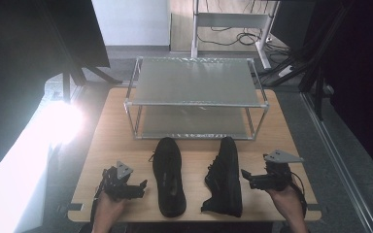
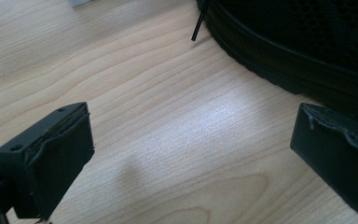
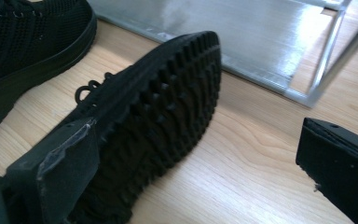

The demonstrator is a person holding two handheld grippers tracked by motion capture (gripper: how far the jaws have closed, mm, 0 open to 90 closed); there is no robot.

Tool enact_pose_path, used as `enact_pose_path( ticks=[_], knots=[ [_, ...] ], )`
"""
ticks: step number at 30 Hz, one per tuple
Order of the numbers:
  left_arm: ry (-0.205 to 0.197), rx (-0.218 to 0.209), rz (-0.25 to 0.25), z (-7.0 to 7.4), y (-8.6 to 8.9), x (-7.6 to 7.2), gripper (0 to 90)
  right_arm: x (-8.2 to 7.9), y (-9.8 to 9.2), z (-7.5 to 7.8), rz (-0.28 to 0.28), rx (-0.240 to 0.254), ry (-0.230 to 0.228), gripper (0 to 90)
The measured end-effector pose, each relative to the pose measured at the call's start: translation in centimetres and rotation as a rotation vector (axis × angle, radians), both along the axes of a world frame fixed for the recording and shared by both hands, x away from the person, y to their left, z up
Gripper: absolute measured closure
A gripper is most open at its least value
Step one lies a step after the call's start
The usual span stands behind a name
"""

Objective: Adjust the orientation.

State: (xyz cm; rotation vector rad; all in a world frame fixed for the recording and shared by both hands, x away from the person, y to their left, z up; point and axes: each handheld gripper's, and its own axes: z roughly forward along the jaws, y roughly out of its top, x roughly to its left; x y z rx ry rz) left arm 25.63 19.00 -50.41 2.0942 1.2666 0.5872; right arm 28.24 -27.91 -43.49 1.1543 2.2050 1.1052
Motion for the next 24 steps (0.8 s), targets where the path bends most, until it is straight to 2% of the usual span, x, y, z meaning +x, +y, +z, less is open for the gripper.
enact_pose_path(
  ticks=[8, 10, 12, 15, 16, 19, 24],
  knots=[
    [0.0, 0.009, 0.002, 0.0, 0.0, 0.0, 0.0, 0.8, 1.9, -0.3, 0.016, 0.003, 0.002, 0.0],
    [0.002, 0.012, 0.003, 0.0, 0.0, 0.0, 0.0, 1.0, 2.3, -0.3, 0.018, -0.006, 0.001, 0.0],
    [0.002, 0.015, 0.004, 0.0, 0.0, 0.0, 0.0, 1.2, 2.4, -0.7, 0.002, -0.05, -0.008, 1.2],
    [0.012, 0.013, 0.005, 0.0, 0.0, 0.0, 0.0, 1.2, 2.1, -0.9, 0.001, -0.03, -0.008, 1.6],
    [0.015, 0.009, 0.007, -0.1, 0.1, 0.0, 0.0, 1.1, 2.0, -0.9, 0.0, -0.04, -0.021, 1.7],
    [0.018, 0.017, 0.01, -0.1, 0.1, 0.0, 0.0, 1.0, 1.6, -0.8, -0.005, -0.04, -0.016, 2.1],
    [0.016, 0.017, 0.018, -0.1, 0.2, 0.0, 0.0, 0.8, 0.3, -0.9, -0.039, -0.002, 0.004, 2.2]
  ],
)
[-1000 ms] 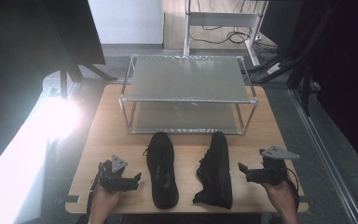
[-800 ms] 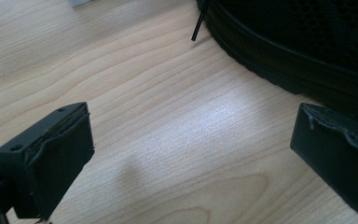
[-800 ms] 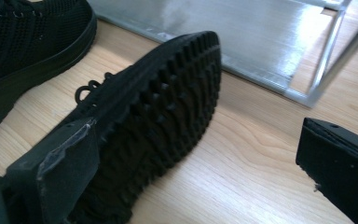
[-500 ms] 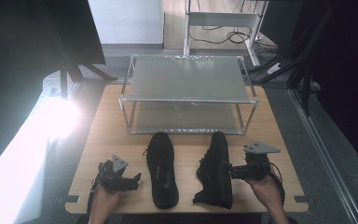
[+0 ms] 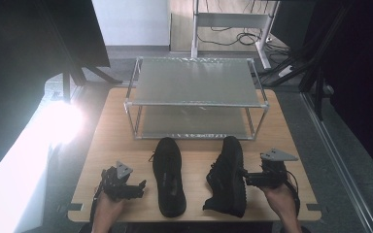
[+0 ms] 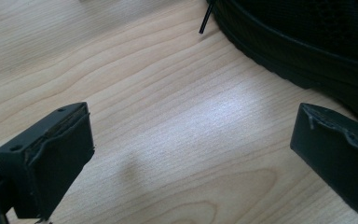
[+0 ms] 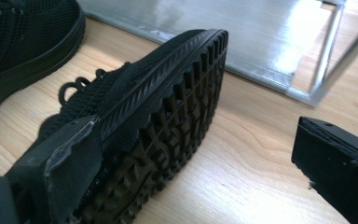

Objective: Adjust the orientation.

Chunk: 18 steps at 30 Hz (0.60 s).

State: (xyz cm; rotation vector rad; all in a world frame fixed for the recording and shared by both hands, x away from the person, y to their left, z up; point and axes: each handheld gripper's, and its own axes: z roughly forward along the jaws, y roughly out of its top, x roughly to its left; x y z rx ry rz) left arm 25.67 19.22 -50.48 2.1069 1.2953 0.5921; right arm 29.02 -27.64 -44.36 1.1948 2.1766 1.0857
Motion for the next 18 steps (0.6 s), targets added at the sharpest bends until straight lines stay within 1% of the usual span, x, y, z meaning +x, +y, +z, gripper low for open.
enact_pose_path(
  ticks=[4, 6, 8, 11, 13, 17, 18],
  knots=[
    [0.003, 0.002, -0.001, 0.0, 0.0, 0.0, 0.0, -0.2, -0.7, 0.1, -0.019, -0.001, -0.004, 2.3],
    [0.002, 0.002, -0.001, 0.0, 0.0, 0.0, 0.0, -0.4, -1.6, 0.1, -0.044, 0.001, -0.002, 2.5],
    [0.0, 0.001, -0.003, 0.0, 0.0, 0.0, 0.0, -0.5, -1.8, 0.1, -0.049, -0.002, 0.0, 2.6],
    [0.002, 0.004, -0.005, -0.1, -0.1, 0.0, 0.0, -0.8, -2.9, 0.2, -0.077, -0.024, 0.0, 3.9],
    [0.004, 0.007, -0.006, -0.1, -0.2, 0.0, 0.0, -0.9, -3.3, 0.1, -0.087, -0.025, 0.0, 4.1],
    [0.004, 0.007, -0.007, -0.1, -0.2, 0.1, 0.0, -1.1, -4.2, -0.1, -0.11, -0.036, 0.014, 5.3],
    [0.005, 0.007, -0.009, -0.1, -0.2, 0.1, 0.0, -1.2, -4.7, -0.2, -0.128, -0.048, 0.027, 6.8]
  ],
)
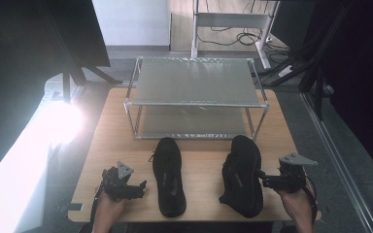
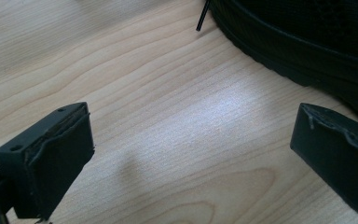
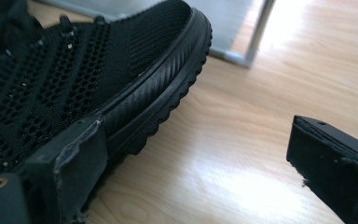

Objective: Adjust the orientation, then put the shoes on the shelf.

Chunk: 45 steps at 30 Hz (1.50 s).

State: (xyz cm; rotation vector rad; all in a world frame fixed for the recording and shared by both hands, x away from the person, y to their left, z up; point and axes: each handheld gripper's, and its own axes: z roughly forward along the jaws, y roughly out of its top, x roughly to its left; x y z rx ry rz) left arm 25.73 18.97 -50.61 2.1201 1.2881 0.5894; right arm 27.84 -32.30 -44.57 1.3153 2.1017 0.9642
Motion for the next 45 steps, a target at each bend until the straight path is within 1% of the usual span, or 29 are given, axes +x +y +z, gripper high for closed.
enact_pose_path(
  ticks=[2, 3, 5, 6, 7, 9, 10, 11, 12, 13, 16, 19, 21, 23, 25, 29, 31, 32, 35, 36, 37, 38, 42, 45],
  knots=[
    [0.0, 0.0, 0.0, 0.0, 0.0, 0.0, 0.0, -0.1, -0.2, -0.1, -0.004, -0.007, 0.004, 8.1],
    [0.001, 0.0, -0.001, 0.0, 0.0, 0.0, 0.0, -0.2, -0.7, -0.3, -0.015, -0.024, 0.014, 10.3],
    [0.0, -0.001, -0.001, 0.0, 0.0, 0.0, 0.0, -0.2, -0.9, -0.4, -0.019, -0.028, 0.019, 11.4],
    [0.0, -0.002, -0.001, 0.0, -0.1, 0.0, 0.0, -0.2, -1.5, -0.9, -0.035, -0.052, 0.042, 12.8],
    [0.0, -0.003, -0.001, 0.0, 0.0, 0.0, 0.0, -0.2, -1.5, -0.9, -0.035, -0.052, 0.042, 12.8],
    [-0.002, -0.002, -0.001, 0.1, 0.0, 0.0, 0.0, -0.2, -2.1, -1.3, -0.054, -0.06, 0.059, 13.4],
    [-0.001, -0.002, 0.0, 0.1, 0.0, 0.0, 0.0, -0.1, -2.5, -1.5, -0.064, -0.06, 0.073, 13.4],
    [0.001, -0.004, 0.002, 0.1, 0.0, 0.0, 0.0, 0.0, -3.2, -1.9, -0.081, -0.049, 0.089, 13.2],
    [0.001, -0.004, 0.002, 0.1, 0.0, 0.0, 0.0, 0.0, -3.2, -1.9, -0.081, -0.049, 0.089, 13.2],
    [0.003, -0.005, 0.003, 0.1, 0.0, 0.0, 0.0, 0.1, -3.9, -2.3, -0.084, -0.02, 0.119, 13.2],
    [0.006, -0.007, 0.004, 0.1, 0.0, 0.0, 0.0, 0.2, -4.2, -2.7, -0.083, -0.018, 0.131, 13.2],
    [0.013, -0.019, 0.006, 0.2, 0.0, 0.0, 0.0, 0.1, -4.3, -2.7, -0.081, -0.007, 0.127, 13.2],
    [0.016, -0.025, 0.011, 0.2, 0.0, 0.0, 0.0, 0.1, -4.3, -2.7, -0.077, 0.0, 0.112, 13.2],
    [0.024, -0.026, 0.009, 0.3, 0.0, 0.0, 0.0, 0.0, -4.4, -2.7, -0.075, 0.011, 0.103, 13.2],
    [0.024, -0.026, 0.01, 0.2, 0.0, 0.0, 0.0, 0.0, -4.4, -2.7, -0.072, 0.013, 0.099, 13.3],
    [0.025, -0.029, 0.012, 0.4, 0.0, 0.0, 0.0, -0.2, -4.7, -2.7, -0.068, 0.033, 0.087, 13.2],
    [0.021, -0.036, 0.017, 0.5, -0.1, -0.1, 0.0, -0.4, -4.9, -2.6, -0.076, 0.049, 0.079, 13.2],
    [0.019, -0.038, 0.016, 0.6, -0.1, -0.1, 0.0, -0.4, -4.9, -2.6, -0.076, 0.049, 0.079, 13.2],
    [0.008, -0.034, 0.027, 0.7, -0.1, -0.1, 0.0, -0.6, -5.2, -2.5, -0.079, 0.073, 0.079, 13.0],
    [0.004, -0.04, 0.029, 0.8, 0.0, -0.2, 0.0, -0.7, -5.5, -2.4, -0.085, 0.084, 0.075, 12.4],
    [0.004, -0.04, 0.029, 0.8, 0.0, -0.2, 0.0, -0.7, -5.5, -2.4, -0.085, 0.084, 0.075, 12.4],
    [0.001, -0.042, 0.032, 0.8, 0.0, -0.2, 0.0, -0.8, -5.7, -2.2, -0.096, 0.1, 0.07, 12.0],
    [-0.014, -0.053, 0.036, 1.3, -0.1, -0.5, 0.0, -1.0, -5.8, -2.1, -0.091, 0.102, 0.069, 9.8],
    [-0.036, -0.058, 0.042, 1.6, -0.2, -0.6, 0.0, -1.3, -5.8, -1.7, -0.08, 0.102, 0.066, 8.4]
  ],
)
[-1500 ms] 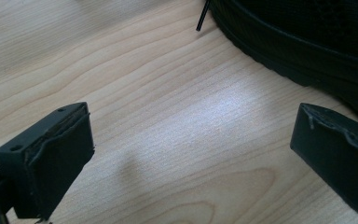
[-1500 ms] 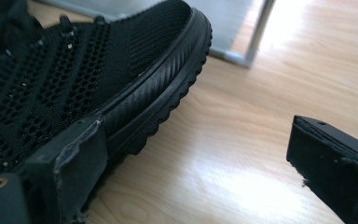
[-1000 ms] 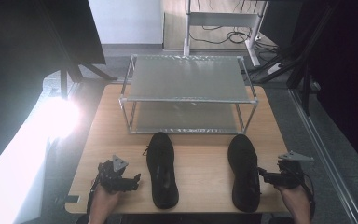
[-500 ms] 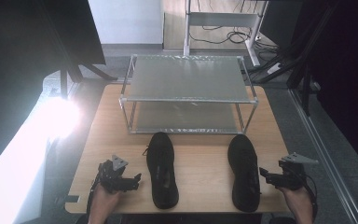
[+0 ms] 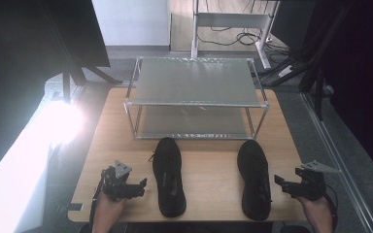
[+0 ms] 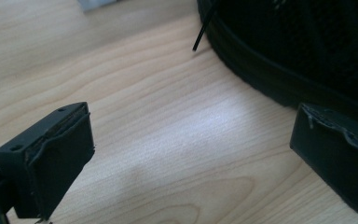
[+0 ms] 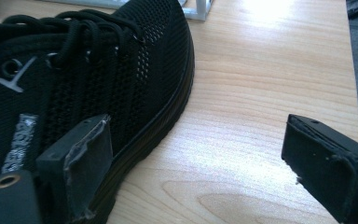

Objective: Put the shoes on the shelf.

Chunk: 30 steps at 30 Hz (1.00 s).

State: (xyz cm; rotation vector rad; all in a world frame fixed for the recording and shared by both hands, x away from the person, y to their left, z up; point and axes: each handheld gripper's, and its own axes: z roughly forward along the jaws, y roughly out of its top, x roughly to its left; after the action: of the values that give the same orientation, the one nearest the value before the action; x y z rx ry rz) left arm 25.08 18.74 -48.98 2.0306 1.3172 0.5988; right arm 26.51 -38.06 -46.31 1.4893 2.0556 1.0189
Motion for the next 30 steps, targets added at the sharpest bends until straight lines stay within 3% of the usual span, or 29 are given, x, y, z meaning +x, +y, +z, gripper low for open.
enact_pose_path(
  ticks=[4, 11, 14, 15, 16, 19, 25, 30],
  knots=[
    [-0.009, -0.061, -0.002, 0.6, -0.6, -0.6, 0.0, -0.6, -0.1, 0.7, 0.006, 0.03, -0.024, 8.0],
    [-0.035, -0.078, 0.004, 1.7, -1.6, -1.6, 0.0, -1.7, 0.1, 1.4, 0.029, 0.061, -0.03, 9.7],
    [-0.047, -0.111, 0.003, 2.2, -1.7, -1.9, 0.0, -2.3, 0.3, 1.6, 0.061, 0.075, -0.029, 9.8],
    [-0.052, -0.138, -0.002, 2.5, -1.8, -2.0, 0.0, -2.6, 0.5, 1.8, 0.073, 0.11, -0.04, 9.8],
    [-0.052, -0.138, -0.002, 2.5, -1.8, -2.0, 0.0, -2.6, 0.5, 1.8, 0.073, 0.11, -0.04, 9.8],
    [-0.047, -0.174, -0.016, 2.7, -2.1, -1.9, 0.0, -2.6, 1.4, 1.9, 0.102, 0.141, -0.041, 9.6],
    [-0.021, -0.238, -0.058, 2.8, -3.3, -0.9, 0.0, -1.8, 2.9, 1.3, 0.132, 0.143, -0.02, 9.1],
    [0.001, -0.241, -0.112, 2.7, -5.2, 0.2, 0.0, -0.7, 4.1, 0.2, 0.143, 0.15, 0.009, 9.4]
  ],
)
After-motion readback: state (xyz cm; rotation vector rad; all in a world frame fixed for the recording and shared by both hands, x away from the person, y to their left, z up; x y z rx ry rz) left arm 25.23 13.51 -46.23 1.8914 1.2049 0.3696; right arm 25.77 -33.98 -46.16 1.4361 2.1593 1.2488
